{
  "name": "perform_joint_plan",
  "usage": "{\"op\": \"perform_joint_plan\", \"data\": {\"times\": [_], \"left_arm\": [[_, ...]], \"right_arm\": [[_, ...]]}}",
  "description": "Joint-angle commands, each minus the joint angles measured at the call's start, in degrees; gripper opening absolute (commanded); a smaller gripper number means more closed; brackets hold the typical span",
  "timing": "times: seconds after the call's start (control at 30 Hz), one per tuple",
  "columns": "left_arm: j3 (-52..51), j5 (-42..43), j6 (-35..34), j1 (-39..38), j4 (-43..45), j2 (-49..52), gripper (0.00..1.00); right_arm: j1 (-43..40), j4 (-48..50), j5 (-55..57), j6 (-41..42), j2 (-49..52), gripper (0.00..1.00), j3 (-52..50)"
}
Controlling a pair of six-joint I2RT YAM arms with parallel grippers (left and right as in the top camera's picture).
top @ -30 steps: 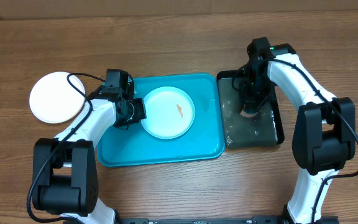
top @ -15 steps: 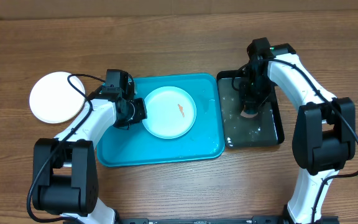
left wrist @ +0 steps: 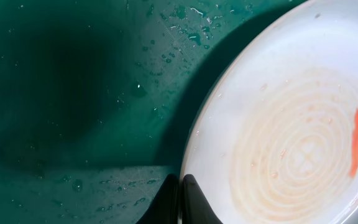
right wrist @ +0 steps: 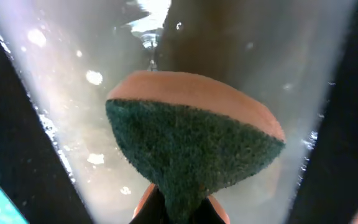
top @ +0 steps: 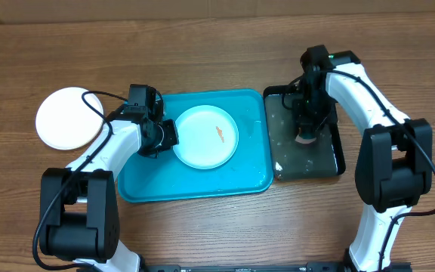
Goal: Clean dirty plates on tray and stack at the side
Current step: 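Lift the sponge and carry it onto the white plate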
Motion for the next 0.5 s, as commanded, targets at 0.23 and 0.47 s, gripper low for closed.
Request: {"op": "perform_joint_plan", "data": {"times": [0.23, 0.47], "left_arm": [[1.25, 1.01, -2.01, -0.26, -0.24, -1.64, 0.04], [1.25, 1.03, -2.01, -0.26, -0.13, -1.64, 0.04]], "right_arm": [[0.09, -8.79, 1.14, 1.14, -1.77, 0.04, 13.18], [0.74, -13.77, 1.09, 0.94, -1.86, 0.04, 18.01]]}}
